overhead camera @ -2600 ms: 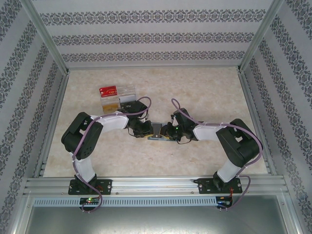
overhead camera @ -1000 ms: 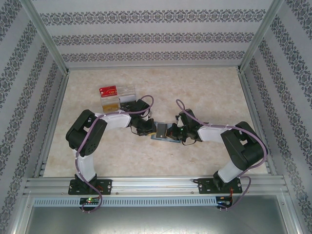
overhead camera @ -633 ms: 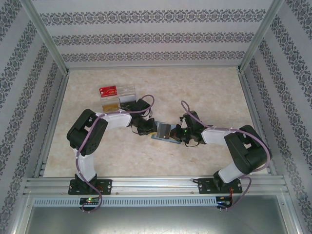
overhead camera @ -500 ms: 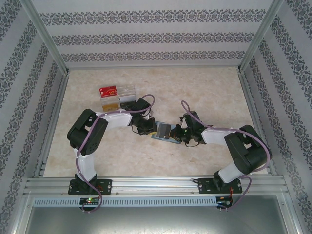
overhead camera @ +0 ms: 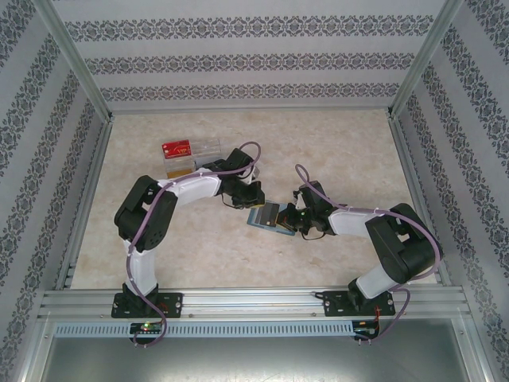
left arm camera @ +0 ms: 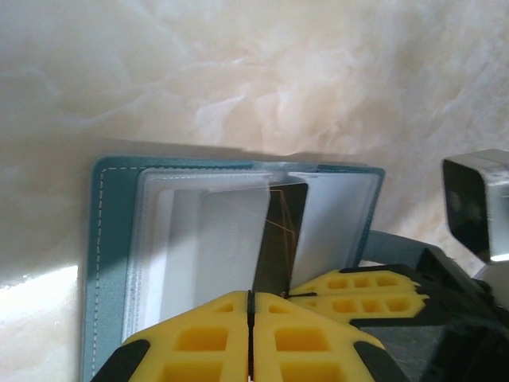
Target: Take the credit cards out of the card holder
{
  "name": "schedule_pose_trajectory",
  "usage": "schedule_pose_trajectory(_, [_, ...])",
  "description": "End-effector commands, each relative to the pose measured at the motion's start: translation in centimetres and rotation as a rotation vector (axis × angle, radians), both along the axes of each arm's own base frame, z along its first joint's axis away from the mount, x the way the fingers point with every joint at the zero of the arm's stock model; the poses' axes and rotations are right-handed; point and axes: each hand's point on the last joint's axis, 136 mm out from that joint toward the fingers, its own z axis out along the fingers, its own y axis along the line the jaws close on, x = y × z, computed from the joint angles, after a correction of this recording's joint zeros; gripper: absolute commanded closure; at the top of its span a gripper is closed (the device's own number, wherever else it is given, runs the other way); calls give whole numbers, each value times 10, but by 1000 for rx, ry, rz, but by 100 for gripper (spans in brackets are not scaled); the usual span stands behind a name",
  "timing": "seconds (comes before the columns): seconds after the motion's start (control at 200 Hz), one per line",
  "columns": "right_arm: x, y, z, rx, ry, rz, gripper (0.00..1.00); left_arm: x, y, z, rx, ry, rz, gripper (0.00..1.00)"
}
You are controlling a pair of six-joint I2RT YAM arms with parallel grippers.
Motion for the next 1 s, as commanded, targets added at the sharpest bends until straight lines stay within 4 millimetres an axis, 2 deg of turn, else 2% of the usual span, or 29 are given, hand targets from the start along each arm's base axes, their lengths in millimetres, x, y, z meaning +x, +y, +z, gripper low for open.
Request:
schedule_pose_trajectory(0.0, [7,-1,2,-5,-21,-15,100,-12,7,-23,78,54,-19,93])
schedule_pose_trajectory(0.15, [10,0,4,2,-33,-16,97,-17,13,-41,119,92,-19,95])
schedule_pose_trajectory(0.345, [14,0,4,7,-34,-33,79,-24,20,-57,157,119,-17,96])
schedule_pose_trajectory(0.515, [17,1,1,7,-27,-39,74,-31,26,-67,183,139,-15,96])
schedule_pose_trajectory(0.754, [22,5,2,25,-38,-40,77,-37,31,-75,193,158,-12,96])
schedule_pose_trajectory(0.994, [23,3,7,29,-52,-47,94,-37,29,-73,185,156,-11,96])
